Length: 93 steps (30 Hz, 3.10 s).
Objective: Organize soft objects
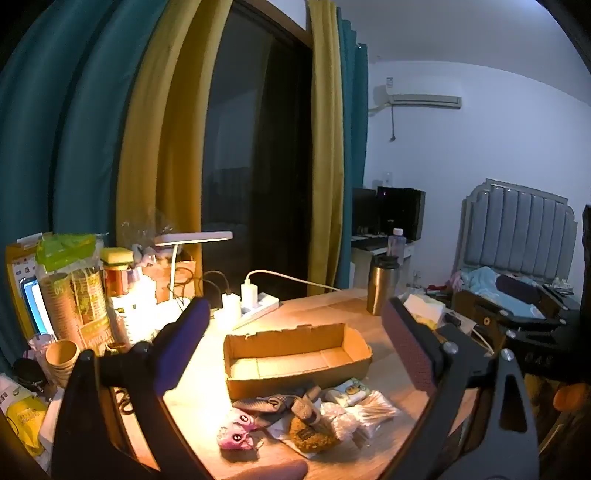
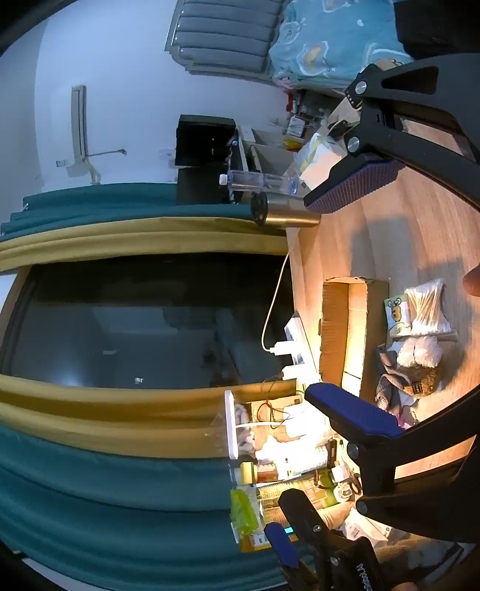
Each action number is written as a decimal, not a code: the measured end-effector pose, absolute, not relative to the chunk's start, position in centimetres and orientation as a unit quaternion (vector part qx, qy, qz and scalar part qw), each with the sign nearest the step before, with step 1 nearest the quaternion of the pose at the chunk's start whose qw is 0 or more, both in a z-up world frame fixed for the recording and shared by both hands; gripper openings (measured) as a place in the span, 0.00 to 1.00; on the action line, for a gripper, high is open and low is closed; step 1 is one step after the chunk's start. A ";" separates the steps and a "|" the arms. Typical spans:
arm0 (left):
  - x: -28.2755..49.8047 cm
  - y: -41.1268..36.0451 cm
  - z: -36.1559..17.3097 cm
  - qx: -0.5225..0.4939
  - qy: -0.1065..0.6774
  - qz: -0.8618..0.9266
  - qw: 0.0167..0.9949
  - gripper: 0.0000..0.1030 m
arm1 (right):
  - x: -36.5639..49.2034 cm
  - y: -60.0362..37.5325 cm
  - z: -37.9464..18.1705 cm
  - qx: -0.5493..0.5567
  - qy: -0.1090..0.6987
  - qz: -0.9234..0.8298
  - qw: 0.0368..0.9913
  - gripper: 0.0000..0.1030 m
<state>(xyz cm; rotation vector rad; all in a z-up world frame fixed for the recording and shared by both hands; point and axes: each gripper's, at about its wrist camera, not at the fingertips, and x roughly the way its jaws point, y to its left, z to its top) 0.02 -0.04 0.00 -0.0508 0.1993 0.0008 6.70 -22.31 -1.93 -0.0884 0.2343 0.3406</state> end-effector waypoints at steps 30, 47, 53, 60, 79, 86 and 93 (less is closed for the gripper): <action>0.0 0.1 -0.4 -0.036 0.103 0.001 0.994 0.92 | 6.7 -22.3 -2.0 -0.038 0.119 0.172 0.977 0.92; -0.2 0.0 -0.4 -0.036 0.102 0.000 0.994 0.92 | 6.9 -22.3 -2.1 -0.037 0.121 0.172 0.977 0.92; -0.2 0.0 -0.4 -0.037 0.103 0.000 0.994 0.92 | 6.9 -22.3 -2.1 -0.037 0.122 0.172 0.977 0.92; -0.2 0.0 -0.3 -0.036 0.104 0.000 0.994 0.92 | 6.7 -22.2 -2.2 -0.036 0.123 0.173 0.977 0.92; -0.4 -0.1 -0.3 -0.038 0.104 0.000 0.994 0.92 | 6.6 -22.1 -2.3 -0.036 0.125 0.173 0.976 0.92; -0.5 -0.1 -0.4 -0.039 0.103 0.001 0.994 0.92 | 6.6 -22.0 -2.6 -0.036 0.125 0.173 0.976 0.92; -0.5 -0.1 -0.4 -0.039 0.104 0.001 0.994 0.92 | 6.6 -22.0 -2.5 -0.036 0.126 0.173 0.976 0.92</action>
